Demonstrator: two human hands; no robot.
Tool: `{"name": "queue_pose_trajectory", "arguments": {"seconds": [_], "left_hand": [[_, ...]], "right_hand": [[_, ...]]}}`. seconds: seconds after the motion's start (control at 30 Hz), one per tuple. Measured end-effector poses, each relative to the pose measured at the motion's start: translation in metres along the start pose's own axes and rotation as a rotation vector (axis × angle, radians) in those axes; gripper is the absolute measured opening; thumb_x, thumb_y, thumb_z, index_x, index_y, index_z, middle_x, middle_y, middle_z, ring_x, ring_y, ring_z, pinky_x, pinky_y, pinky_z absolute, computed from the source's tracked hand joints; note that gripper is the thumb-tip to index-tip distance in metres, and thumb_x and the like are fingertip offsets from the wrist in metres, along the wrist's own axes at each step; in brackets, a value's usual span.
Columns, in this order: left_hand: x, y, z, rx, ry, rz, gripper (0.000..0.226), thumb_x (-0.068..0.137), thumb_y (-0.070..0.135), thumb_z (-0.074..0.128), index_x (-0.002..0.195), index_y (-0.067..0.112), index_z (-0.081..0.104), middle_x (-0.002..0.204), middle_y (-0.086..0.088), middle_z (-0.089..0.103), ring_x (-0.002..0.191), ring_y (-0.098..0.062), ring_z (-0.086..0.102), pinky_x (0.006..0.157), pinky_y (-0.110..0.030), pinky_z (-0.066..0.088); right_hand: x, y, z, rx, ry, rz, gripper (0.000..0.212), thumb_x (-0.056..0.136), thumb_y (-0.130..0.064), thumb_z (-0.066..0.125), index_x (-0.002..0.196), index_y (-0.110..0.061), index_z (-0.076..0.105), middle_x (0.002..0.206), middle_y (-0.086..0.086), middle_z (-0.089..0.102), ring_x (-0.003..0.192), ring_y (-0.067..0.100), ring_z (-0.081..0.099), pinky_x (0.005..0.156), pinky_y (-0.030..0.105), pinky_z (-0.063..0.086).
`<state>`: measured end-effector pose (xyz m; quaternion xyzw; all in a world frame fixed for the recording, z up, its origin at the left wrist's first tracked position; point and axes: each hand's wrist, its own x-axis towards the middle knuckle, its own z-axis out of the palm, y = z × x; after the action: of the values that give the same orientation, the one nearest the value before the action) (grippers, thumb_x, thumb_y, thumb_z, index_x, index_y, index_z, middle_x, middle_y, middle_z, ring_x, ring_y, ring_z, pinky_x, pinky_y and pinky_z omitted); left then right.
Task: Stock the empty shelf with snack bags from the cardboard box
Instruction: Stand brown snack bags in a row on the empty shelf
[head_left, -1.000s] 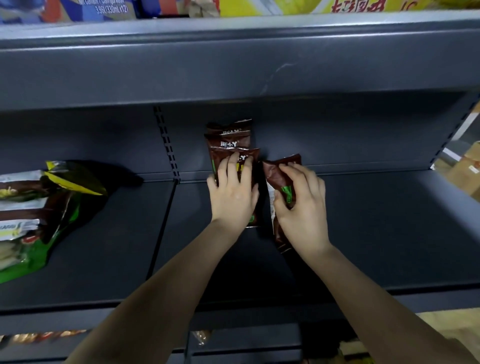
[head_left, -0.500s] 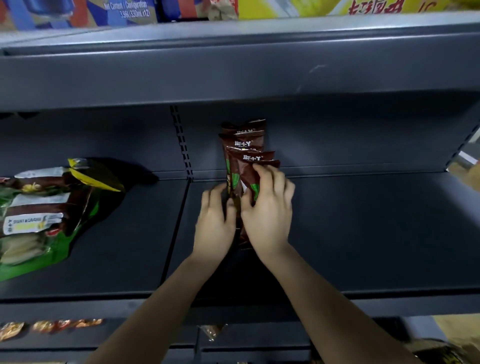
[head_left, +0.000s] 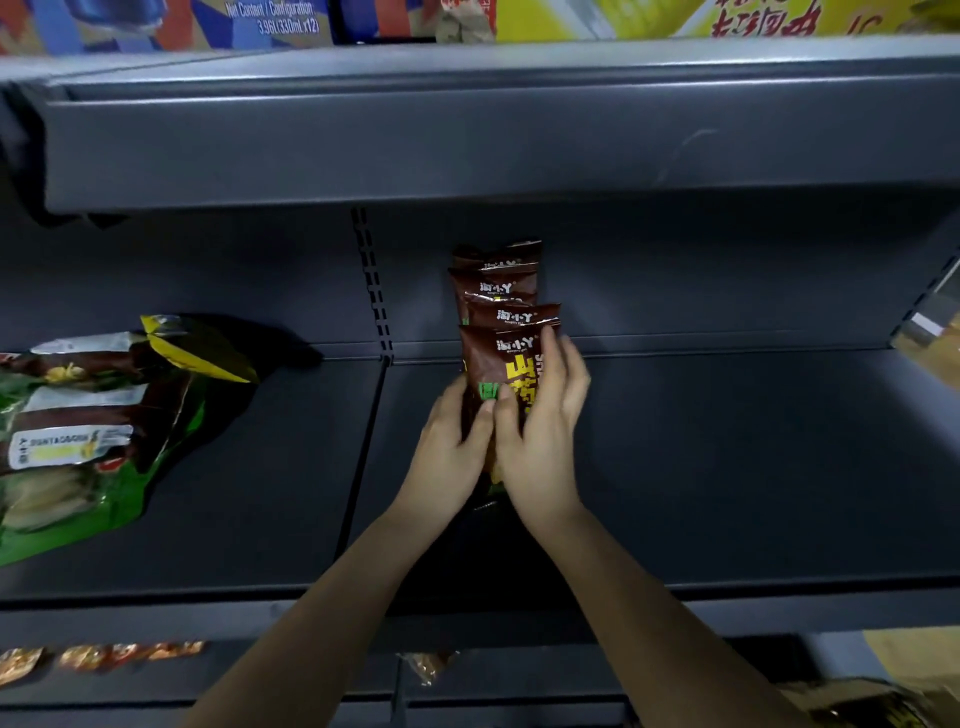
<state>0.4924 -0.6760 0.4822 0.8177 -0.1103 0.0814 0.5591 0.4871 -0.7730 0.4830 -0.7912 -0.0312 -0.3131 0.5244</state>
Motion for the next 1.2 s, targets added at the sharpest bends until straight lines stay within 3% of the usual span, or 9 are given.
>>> {"name": "queue_pose_trajectory", "arguments": {"seconds": [0.1, 0.17, 0.27, 0.33, 0.53, 0.7, 0.8, 0.93, 1.2], "left_hand": [[0.001, -0.007, 0.0, -0.021, -0.13, 0.047, 0.068, 0.084, 0.036, 0.063, 0.143, 0.034, 0.029, 0.135, 0.009, 0.05, 0.126, -0.008, 0.047, 0.105, -0.042, 0.041], [0.001, -0.012, 0.003, 0.036, -0.176, 0.045, 0.1, 0.068, 0.041, 0.075, 0.147, 0.037, 0.014, 0.138, 0.01, 0.046, 0.128, -0.012, 0.045, 0.102, -0.045, 0.044], [0.003, -0.011, 0.01, 0.141, -0.126, 0.044, 0.121, 0.056, 0.048, 0.08, 0.149, 0.032, 0.004, 0.137, 0.005, 0.043, 0.126, -0.015, 0.044, 0.098, -0.047, 0.046], [0.006, -0.008, 0.013, 0.184, -0.104, 0.057, 0.121, 0.059, 0.04, 0.082, 0.15, 0.029, 0.002, 0.136, 0.002, 0.042, 0.125, -0.016, 0.043, 0.098, -0.047, 0.045], [0.016, -0.006, 0.007, 0.194, -0.094, 0.023, 0.117, 0.064, 0.025, 0.083, 0.146, 0.04, 0.001, 0.13, 0.001, 0.042, 0.122, -0.019, 0.043, 0.099, -0.05, 0.043], [0.017, -0.007, 0.005, 0.054, -0.146, -0.015, 0.123, 0.056, 0.027, 0.084, 0.145, 0.045, 0.001, 0.14, 0.004, 0.039, 0.132, -0.015, 0.036, 0.106, -0.047, 0.038], [0.022, 0.002, -0.001, -0.139, -0.157, 0.003, 0.104, 0.065, 0.012, 0.081, 0.134, 0.054, 0.016, 0.133, 0.006, 0.05, 0.124, -0.009, 0.049, 0.102, -0.033, 0.045], [0.03, 0.009, -0.003, -0.208, -0.19, -0.003, 0.092, 0.071, -0.006, 0.075, 0.141, 0.027, 0.025, 0.12, 0.009, 0.058, 0.109, 0.002, 0.058, 0.087, -0.014, 0.047], [0.022, 0.0, 0.002, -0.011, -0.187, -0.034, 0.115, 0.05, 0.033, 0.084, 0.142, 0.035, 0.015, 0.131, 0.008, 0.049, 0.126, -0.015, 0.045, 0.105, -0.044, 0.041]], "right_hand": [[0.0, 0.011, -0.015, 0.122, -0.152, 0.19, 0.068, 0.09, -0.036, 0.057, 0.147, -0.028, 0.021, 0.146, -0.003, 0.03, 0.135, 0.008, 0.031, 0.111, 0.027, 0.027], [0.003, 0.015, -0.021, 0.193, -0.245, 0.237, 0.053, 0.087, -0.045, 0.059, 0.134, -0.04, 0.035, 0.133, -0.007, 0.049, 0.123, 0.006, 0.049, 0.104, 0.035, 0.043], [0.015, 0.013, -0.025, 0.266, -0.323, 0.313, 0.049, 0.089, -0.034, 0.062, 0.133, -0.032, 0.039, 0.122, -0.009, 0.056, 0.103, -0.003, 0.058, 0.085, 0.013, 0.05], [0.023, 0.009, -0.025, 0.272, -0.32, 0.329, 0.051, 0.088, -0.031, 0.063, 0.133, -0.028, 0.04, 0.118, -0.01, 0.057, 0.099, -0.006, 0.058, 0.075, 0.004, 0.046], [0.037, 0.011, -0.019, 0.213, -0.34, 0.309, 0.049, 0.082, -0.036, 0.069, 0.123, -0.038, 0.042, 0.121, -0.005, 0.056, 0.113, 0.01, 0.056, 0.097, 0.037, 0.048], [0.031, 0.014, -0.025, 0.175, -0.365, 0.252, 0.044, 0.084, -0.027, 0.068, 0.112, -0.045, 0.04, 0.115, -0.012, 0.056, 0.111, 0.006, 0.055, 0.1, 0.038, 0.047], [0.023, 0.018, -0.03, 0.148, -0.379, 0.2, 0.052, 0.087, -0.03, 0.063, 0.122, -0.056, 0.035, 0.125, -0.021, 0.05, 0.122, 0.003, 0.047, 0.107, 0.037, 0.039], [0.025, 0.02, -0.027, 0.087, -0.409, 0.163, 0.057, 0.094, -0.042, 0.048, 0.145, -0.039, 0.023, 0.139, -0.018, 0.038, 0.133, 0.003, 0.029, 0.112, 0.035, 0.025], [0.023, 0.021, -0.033, 0.151, -0.451, 0.22, 0.044, 0.093, -0.036, 0.054, 0.135, -0.032, 0.038, 0.129, -0.008, 0.05, 0.122, 0.006, 0.049, 0.104, 0.033, 0.041]]}}
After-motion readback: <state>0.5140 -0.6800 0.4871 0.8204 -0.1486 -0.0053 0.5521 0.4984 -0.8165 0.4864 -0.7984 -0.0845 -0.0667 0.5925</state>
